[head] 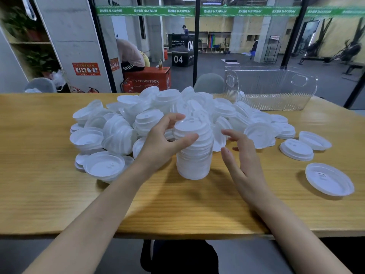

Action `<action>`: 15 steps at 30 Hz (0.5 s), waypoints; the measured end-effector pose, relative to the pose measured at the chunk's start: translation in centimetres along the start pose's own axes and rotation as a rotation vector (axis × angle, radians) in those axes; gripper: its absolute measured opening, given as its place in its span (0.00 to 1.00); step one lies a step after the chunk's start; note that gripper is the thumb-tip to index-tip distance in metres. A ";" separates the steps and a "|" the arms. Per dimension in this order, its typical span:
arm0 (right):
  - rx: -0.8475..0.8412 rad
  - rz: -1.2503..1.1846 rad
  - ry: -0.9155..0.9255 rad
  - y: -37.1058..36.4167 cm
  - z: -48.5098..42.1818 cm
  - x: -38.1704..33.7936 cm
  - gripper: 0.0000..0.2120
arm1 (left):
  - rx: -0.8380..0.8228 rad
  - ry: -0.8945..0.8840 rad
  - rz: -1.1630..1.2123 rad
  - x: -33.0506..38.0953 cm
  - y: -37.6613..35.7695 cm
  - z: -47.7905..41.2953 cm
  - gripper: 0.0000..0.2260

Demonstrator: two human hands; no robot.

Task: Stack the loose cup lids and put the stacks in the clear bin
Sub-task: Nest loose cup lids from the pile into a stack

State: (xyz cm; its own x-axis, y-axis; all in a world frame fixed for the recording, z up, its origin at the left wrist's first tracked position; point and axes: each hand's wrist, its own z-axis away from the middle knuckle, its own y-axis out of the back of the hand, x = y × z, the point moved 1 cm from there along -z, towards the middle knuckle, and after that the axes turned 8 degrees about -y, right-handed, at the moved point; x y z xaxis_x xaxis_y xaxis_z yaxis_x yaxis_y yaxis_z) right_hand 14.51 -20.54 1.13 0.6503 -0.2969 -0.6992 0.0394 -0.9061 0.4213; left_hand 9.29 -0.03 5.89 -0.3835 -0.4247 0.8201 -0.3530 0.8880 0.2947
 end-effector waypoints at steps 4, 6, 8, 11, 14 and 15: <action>-0.009 0.012 0.012 0.0 0.0 0.0 0.19 | -0.044 -0.010 -0.039 0.0 0.0 0.1 0.24; -0.018 0.010 0.006 0.0 0.0 0.0 0.19 | -0.073 -0.012 -0.047 0.1 0.0 0.3 0.28; -0.025 0.008 0.000 0.0 0.1 -0.1 0.19 | -0.086 -0.015 -0.056 0.1 0.0 0.4 0.28; -0.028 0.013 -0.001 -0.1 0.1 0.0 0.19 | -0.093 -0.035 -0.072 0.0 -0.1 0.2 0.29; -0.031 0.015 0.005 -0.1 0.1 -0.1 0.19 | -0.120 -0.042 -0.091 -0.1 -0.1 0.1 0.31; -0.031 0.016 0.013 -0.1 0.1 -0.1 0.19 | -0.125 -0.042 -0.094 -0.2 -0.1 0.1 0.32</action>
State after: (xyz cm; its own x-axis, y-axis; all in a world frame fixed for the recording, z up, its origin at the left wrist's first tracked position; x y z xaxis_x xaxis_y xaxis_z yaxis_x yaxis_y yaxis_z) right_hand 14.36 -20.47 1.08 0.6612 -0.3071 -0.6845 0.0518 -0.8915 0.4500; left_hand 9.34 -0.06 5.66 -0.3901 -0.5117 0.7655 -0.2808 0.8578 0.4304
